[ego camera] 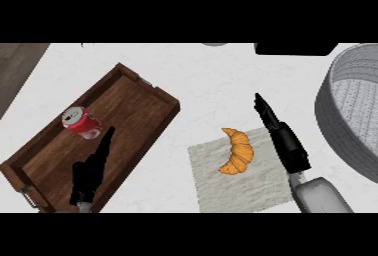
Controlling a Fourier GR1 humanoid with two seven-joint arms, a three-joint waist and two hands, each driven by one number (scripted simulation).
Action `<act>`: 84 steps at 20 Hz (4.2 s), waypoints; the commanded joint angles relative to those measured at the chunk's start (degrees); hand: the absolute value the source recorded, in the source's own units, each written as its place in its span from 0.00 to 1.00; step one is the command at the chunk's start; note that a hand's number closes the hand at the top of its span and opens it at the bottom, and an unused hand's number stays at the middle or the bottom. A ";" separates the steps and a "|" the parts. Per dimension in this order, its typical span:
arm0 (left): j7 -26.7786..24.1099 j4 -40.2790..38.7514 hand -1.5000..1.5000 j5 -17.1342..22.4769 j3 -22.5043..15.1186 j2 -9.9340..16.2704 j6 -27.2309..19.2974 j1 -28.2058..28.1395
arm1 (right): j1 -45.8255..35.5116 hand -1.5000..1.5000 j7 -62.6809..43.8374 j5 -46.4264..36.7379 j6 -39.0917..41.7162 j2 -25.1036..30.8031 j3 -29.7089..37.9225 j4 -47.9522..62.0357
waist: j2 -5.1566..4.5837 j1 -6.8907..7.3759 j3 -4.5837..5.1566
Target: Pick the croissant from the placemat and place it in the basket
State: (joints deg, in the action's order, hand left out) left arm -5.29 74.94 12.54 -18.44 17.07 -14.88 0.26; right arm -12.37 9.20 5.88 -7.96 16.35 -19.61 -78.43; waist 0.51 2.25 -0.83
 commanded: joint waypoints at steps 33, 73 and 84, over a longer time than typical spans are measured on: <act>10.74 8.21 0.50 0.96 12.63 7.47 -0.85 7.98 | -8.02 0.00 -71.67 -35.69 3.43 2.49 -4.02 -15.26 | 1.05 -4.05 1.28; 14.08 11.70 0.50 -9.24 20.81 -0.75 5.93 8.31 | 12.79 0.00 -60.46 -60.21 -5.51 -16.12 -5.49 -23.10 | -0.47 -2.31 0.83; 14.48 11.11 0.50 -11.69 22.36 -2.93 7.16 9.76 | 5.94 0.00 -62.57 -59.40 -10.69 -16.35 -5.56 -8.88 | -0.51 -2.16 0.83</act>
State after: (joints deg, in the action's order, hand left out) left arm 9.43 84.98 2.49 4.38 15.86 -7.08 10.82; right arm -5.70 -52.73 -53.62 -15.56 0.14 -24.30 -91.49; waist 0.01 0.04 0.00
